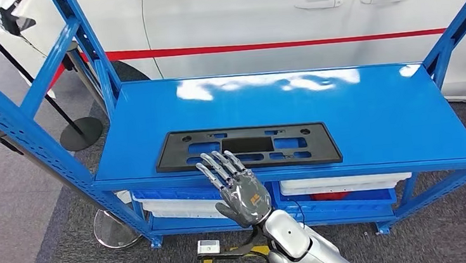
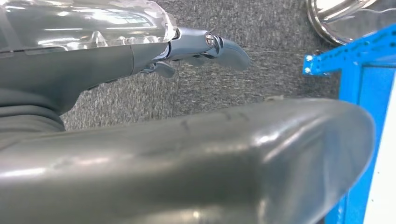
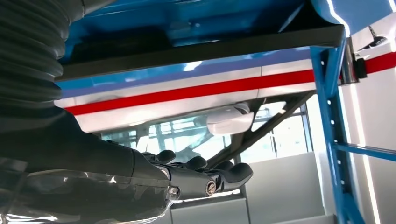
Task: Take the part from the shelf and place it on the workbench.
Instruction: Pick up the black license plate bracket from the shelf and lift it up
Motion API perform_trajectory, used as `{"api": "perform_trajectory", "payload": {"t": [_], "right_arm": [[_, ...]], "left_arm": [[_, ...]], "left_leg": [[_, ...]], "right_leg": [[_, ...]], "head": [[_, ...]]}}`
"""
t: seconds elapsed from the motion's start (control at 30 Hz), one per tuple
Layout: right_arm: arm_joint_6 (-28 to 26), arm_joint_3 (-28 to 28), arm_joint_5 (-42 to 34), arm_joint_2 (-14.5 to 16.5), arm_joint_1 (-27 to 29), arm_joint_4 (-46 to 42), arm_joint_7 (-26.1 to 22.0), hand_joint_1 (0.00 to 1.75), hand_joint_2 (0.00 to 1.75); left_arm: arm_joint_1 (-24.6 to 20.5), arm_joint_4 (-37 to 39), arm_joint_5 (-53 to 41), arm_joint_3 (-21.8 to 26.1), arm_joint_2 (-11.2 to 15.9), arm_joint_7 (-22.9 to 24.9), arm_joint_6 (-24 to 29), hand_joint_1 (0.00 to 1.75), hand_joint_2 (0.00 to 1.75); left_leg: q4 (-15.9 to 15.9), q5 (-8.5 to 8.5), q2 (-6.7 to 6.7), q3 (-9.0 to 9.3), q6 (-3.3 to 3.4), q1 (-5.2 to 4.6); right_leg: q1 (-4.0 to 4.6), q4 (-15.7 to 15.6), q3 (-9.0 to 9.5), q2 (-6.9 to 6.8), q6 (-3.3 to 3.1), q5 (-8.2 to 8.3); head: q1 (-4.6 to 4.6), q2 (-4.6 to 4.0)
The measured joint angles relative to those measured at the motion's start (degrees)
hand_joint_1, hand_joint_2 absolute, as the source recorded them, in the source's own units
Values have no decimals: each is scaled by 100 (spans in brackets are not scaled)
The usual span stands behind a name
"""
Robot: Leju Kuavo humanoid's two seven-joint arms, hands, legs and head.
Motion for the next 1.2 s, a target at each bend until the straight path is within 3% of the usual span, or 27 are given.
{"api": "perform_trajectory", "payload": {"t": [0.1,0.13,0.17,0.2,0.27,0.33,0.43,0.5,0.53,0.63,0.67,0.7,0.77,0.83,0.87,0.93,1.0,1.07,1.13,1.17,1.2], "right_arm": [[28,-15,-34,-8,-51,222,77,0,175],[33,-31,-58,-13,-67,312,95,0,175],[54,-52,-83,-13,-93,397,109,0,175],[89,-76,-107,-4,-135,477,122,0,175],[172,-124,-132,56,-273,640,176,0,175],[223,-163,-131,155,-451,829,260,0,175],[248,-200,-143,300,-691,1122,333,0,175],[245,-241,-181,366,-825,1298,338,0,175],[243,-261,-197,386,-881,1376,338,0,175],[236,-292,-274,413,-964,1585,335,0,175],[232,-303,-323,423,-973,1648,325,0,175],[232,-317,-379,439,-993,1708,313,3,175],[295,-353,-498,485,-1090,1801,297,71,175],[467,-386,-574,524,-1251,1873,320,135,175],[605,-398,-581,534,-1338,1912,363,129,175],[955,-407,-514,541,-1531,2021,517,101,175],[1317,-404,-381,534,-1756,2161,684,120,175],[1631,-395,-251,528,-2004,2356,798,159,175],[1868,-380,-140,514,-2219,2598,900,170,175],[1943,-373,-100,503,-2298,2711,943,175,175],[2001,-368,-69,492,-2367,2807,978,175,175]], "left_arm": [[2,0,-22,-2,1,-7,-13,0,0],[6,0,-21,-2,1,-2,-23,0,0],[4,0,-18,-2,-8,17,-24,0,0],[-9,0,-16,-2,-25,52,-11,0,0],[-86,0,-28,-6,-102,184,93,0,0],[-213,0,-59,-26,-222,319,222,0,0],[-346,0,-81,-54,-368,404,270,0,0],[-376,0,-82,-74,-432,419,255,0,0],[-387,0,-82,-85,-456,421,247,0,0],[-398,0,-80,-117,-485,420,228,0,0],[-397,0,-79,-130,-489,419,224,0,0],[-396,0,-74,-140,-492,416,222,0,0],[-398,0,-64,-158,-505,414,257,0,0],[-404,0,-58,-173,-526,421,335,0,0],[-405,0,-53,-179,-534,426,371,0,0],[-405,0,-40,-182,-544,427,414,0,0],[-400,0,-25,-182,-549,426,456,0,0],[-396,0,3,-182,-551,433,512,0,0],[-377,0,40,-182,-552,441,559,0,0],[-360,0,57,-181,-553,442,573,0,0],[-344,0,68,-181,-553,441,582,0,0]], "left_leg": [[953,-496,4,-435,-85,39],[1239,-589,5,-575,-111,55],[1347,-578,6,-633,-131,69],[1231,-457,8,-580,-145,83],[501,-82,17,-229,-143,105],[-73,111,17,46,-82,86],[-183,136,1,85,41,56],[-218,166,6,94,115,66],[-235,178,10,96,147,76],[-239,176,8,87,190,69],[-238,172,3,89,194,65],[-236,168,-3,95,194,62],[-235,156,-13,116,179,56],[-226,139,-12,118,142,30],[-225,135,-10,113,119,23],[-243,139,-5,115,58,14],[-163,67,0,87,0,16],[335,-213,5,-142,-45,34],[1094,-517,8,-524,-87,53],[1321,-552,9,-653,-103,61],[1329,-473,10,-678,-113,67]], "right_leg": [[-19,-41,30,-18,-34,17],[-19,-38,29,-21,-33,15],[-20,-34,28,-23,-30,11],[-24,-26,30,-21,-22,6],[-33,8,34,-15,14,-16],[-23,55,18,-11,84,-42],[-19,59,4,-8,191,-39],[-39,198,-56,-3,258,-141],[-46,429,-165,0,285,-277],[-51,1524,-718,0,331,-743],[-50,1704,-826,0,332,-751],[-50,1647,-823,0,322,-639],[-43,945,-525,1,268,-200],[-14,248,-218,1,207,69],[2,100,-158,3,185,96],[7,50,-155,8,143,92],[-25,-6,-127,6,81,120],[-45,-45,-98,-4,28,137],[-37,-40,-97,-11,5,131],[-33,-35,-96,-13,2,125],[-33,-25,-94,-12,5,117]], "head": [[-13,1],[-12,0],[-12,1],[-13,1],[-12,1],[-10,-1],[-6,1],[-2,1],[1,1],[6,-1],[7,-1],[7,0],[7,1],[6,1],[5,1],[4,1],[0,0],[-5,-1],[-6,1],[-4,0],[-4,0]]}}
